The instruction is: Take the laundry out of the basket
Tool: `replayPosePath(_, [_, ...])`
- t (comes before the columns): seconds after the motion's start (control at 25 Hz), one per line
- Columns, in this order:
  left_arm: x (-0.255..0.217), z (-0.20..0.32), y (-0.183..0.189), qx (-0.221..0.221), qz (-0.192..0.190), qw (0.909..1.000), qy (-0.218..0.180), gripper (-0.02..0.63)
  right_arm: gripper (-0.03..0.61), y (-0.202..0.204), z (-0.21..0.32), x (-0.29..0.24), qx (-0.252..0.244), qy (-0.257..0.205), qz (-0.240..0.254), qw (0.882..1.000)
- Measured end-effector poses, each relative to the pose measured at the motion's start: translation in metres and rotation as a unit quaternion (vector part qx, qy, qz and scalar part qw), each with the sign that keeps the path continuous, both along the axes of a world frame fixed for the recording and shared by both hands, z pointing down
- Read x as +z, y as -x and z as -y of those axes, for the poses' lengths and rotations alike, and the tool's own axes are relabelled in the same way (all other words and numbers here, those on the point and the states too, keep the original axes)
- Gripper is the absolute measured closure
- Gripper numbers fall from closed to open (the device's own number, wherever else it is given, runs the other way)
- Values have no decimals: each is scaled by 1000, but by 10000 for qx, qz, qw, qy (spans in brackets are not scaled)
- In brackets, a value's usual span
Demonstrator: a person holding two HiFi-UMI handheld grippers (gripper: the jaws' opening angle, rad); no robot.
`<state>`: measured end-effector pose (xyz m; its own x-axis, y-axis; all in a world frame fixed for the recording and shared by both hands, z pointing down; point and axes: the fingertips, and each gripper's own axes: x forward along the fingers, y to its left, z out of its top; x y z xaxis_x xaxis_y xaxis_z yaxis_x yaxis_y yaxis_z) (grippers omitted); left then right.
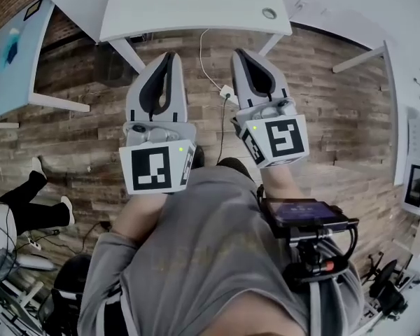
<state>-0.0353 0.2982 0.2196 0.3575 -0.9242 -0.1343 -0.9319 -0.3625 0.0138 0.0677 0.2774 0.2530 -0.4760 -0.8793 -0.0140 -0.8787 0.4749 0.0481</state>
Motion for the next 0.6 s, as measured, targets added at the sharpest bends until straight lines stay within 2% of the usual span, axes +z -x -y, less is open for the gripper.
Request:
replayPosePath(0.32, [6,43,4,113,-74,9999,81,606,571,0,41,-5,142,-28,-73,9999])
replayPosePath(0.6, [18,87,-1,135,20,9996,254,606,571,-10,83,2,247,-9,-2,9997])
